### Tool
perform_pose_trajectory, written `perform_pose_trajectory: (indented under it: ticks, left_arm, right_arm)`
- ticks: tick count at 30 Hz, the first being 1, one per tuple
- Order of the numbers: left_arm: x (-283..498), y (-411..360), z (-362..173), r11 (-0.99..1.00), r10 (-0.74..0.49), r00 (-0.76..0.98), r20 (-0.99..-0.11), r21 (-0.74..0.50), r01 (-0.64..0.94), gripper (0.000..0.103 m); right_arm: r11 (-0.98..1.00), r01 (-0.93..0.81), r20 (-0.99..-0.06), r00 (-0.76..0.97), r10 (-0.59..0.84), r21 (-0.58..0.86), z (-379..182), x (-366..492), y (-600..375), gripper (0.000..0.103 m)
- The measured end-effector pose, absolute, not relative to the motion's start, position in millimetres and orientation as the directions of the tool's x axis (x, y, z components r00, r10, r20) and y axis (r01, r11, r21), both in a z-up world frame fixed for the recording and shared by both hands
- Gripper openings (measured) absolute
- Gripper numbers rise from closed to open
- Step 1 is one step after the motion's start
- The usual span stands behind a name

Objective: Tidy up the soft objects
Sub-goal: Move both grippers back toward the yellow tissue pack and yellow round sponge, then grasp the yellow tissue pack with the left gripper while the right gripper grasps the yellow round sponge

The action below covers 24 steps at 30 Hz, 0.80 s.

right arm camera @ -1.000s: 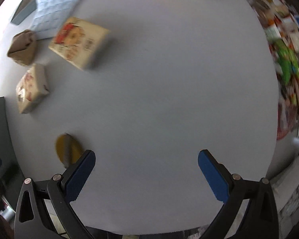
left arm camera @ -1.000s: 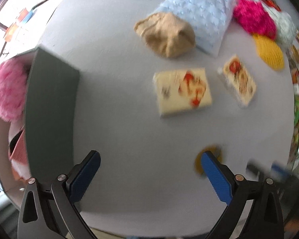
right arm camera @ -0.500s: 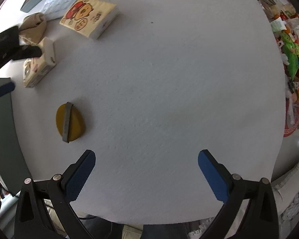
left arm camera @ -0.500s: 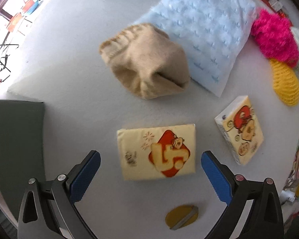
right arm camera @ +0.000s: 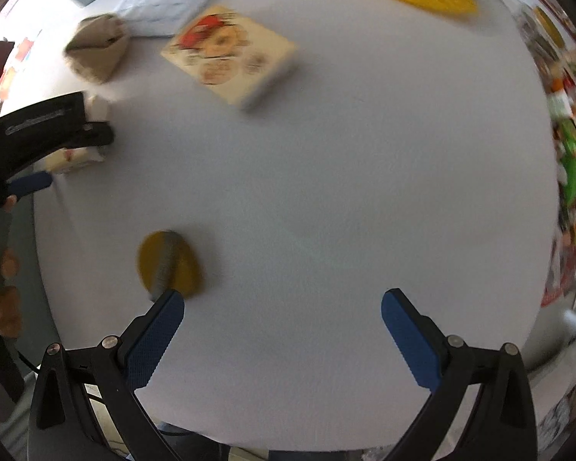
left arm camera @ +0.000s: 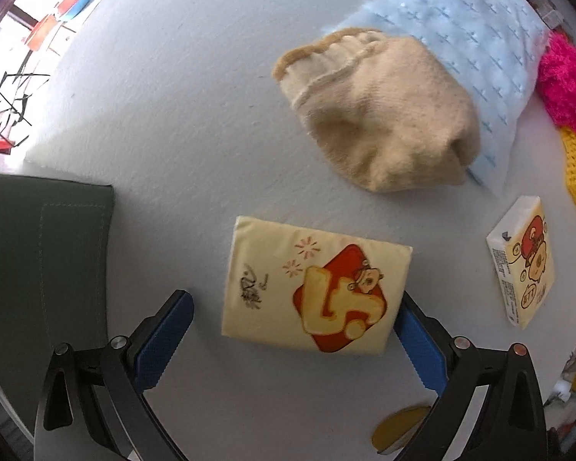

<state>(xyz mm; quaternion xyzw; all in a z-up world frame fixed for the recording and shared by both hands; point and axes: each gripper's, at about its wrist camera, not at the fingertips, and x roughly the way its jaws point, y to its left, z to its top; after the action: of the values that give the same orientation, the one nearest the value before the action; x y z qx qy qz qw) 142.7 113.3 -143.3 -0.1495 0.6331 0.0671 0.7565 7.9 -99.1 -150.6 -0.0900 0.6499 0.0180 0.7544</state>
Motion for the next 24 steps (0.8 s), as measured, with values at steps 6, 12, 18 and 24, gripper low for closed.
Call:
perform_pose_trajectory:
  ticks: [6, 12, 18, 24]
  left_arm:
    - [149.8, 107.3, -138.6, 0.947, -0.089, 0.203, -0.975, -0.146, -0.286, 0.103]
    - [140.7, 110.9, -145.5, 0.947, -0.086, 0.213, -0.973, -0.146, -0.286, 0.103]
    - [138.8, 111.0, -142.9, 0.949, -0.088, 0.209, -0.974, -0.146, -0.280, 0.103]
    - [141.4, 109.7, -144.1, 0.952, -0.088, 0.207, -0.974, -0.143, -0.272, 0.103]
  right_arm:
    - [0.959, -0.254, -0.986, 0.138, -0.094, -0.127, -172.8, 11.8, -54.1, 0.103]
    - [0.920, -0.320, -0.971, 0.143, -0.190, -0.227, -197.5, 13.9, -35.9, 0.103]
    - [0.906, -0.336, -0.964, 0.149, -0.219, -0.258, -209.1, 19.8, -18.6, 0.103]
    - [0.905, -0.337, -0.961, 0.184, -0.207, -0.259, -205.3, 12.6, -8.5, 0.103]
